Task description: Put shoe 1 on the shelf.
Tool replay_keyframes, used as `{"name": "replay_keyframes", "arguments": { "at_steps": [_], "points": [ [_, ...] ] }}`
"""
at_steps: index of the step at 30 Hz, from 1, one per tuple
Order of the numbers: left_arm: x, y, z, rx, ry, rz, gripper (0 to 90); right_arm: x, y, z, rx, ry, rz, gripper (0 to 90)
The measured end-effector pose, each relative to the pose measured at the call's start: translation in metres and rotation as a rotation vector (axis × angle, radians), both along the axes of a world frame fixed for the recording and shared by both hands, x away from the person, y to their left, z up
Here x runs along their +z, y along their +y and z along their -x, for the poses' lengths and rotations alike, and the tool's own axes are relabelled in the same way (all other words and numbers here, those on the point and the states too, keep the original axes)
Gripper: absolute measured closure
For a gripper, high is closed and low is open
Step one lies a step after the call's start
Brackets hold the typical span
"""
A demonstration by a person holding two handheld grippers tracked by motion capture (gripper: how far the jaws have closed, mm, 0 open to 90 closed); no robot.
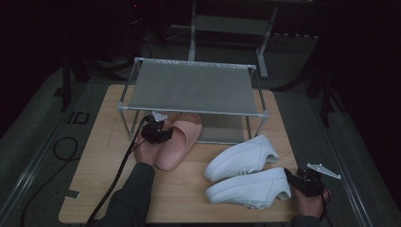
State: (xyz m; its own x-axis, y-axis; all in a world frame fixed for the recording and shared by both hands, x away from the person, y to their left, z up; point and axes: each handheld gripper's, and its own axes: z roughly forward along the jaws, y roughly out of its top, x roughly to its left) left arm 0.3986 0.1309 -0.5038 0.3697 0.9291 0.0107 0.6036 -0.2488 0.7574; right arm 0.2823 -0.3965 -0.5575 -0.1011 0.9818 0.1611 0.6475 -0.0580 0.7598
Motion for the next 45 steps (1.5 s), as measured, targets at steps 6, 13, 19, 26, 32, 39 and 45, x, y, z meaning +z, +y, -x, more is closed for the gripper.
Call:
{"name": "replay_keyframes", "arguments": {
  "at_steps": [6, 13, 19, 26, 32, 39, 45],
  "points": [
    [-0.001, 0.0, -0.0003, -0.001, -0.011, 0.002, 52.6, 0.0, 0.0, 0.0, 0.0, 0.0, 0.0, 35.9],
    [-0.0005, 0.0, -0.0003, 0.001, -0.006, 0.02, 50.8, 0.0, 0.0, 0.0, 0.0, 0.0, 0.0, 35.9],
    [-0.0004, 0.0003, -0.0005, 0.001, -0.004, 0.023, 49.4, 0.0, 0.0, 0.0, 0.0, 0.0, 0.0, 35.9],
    [-0.0011, 0.0019, -0.0017, -0.003, 0.002, 0.025, 46.8, 0.0, 0.0, 0.0, 0.0, 0.0, 0.0, 35.9],
    [-0.0009, 0.005, -0.0035, -0.039, 0.008, 0.016, 45.2, 0.0, 0.0, 0.0, 0.0, 0.0, 0.0, 35.9],
    [-0.0034, 0.001, 0.0012, -0.011, 0.001, 0.012, 39.3, 0.0, 0.0, 0.0, 0.0, 0.0, 0.0, 35.9],
    [-0.0029, 0.0011, 0.0044, -0.025, -0.002, 0.017, 35.8, 0.0, 0.0, 0.0, 0.0, 0.0, 0.0, 35.9]
  ]
}}
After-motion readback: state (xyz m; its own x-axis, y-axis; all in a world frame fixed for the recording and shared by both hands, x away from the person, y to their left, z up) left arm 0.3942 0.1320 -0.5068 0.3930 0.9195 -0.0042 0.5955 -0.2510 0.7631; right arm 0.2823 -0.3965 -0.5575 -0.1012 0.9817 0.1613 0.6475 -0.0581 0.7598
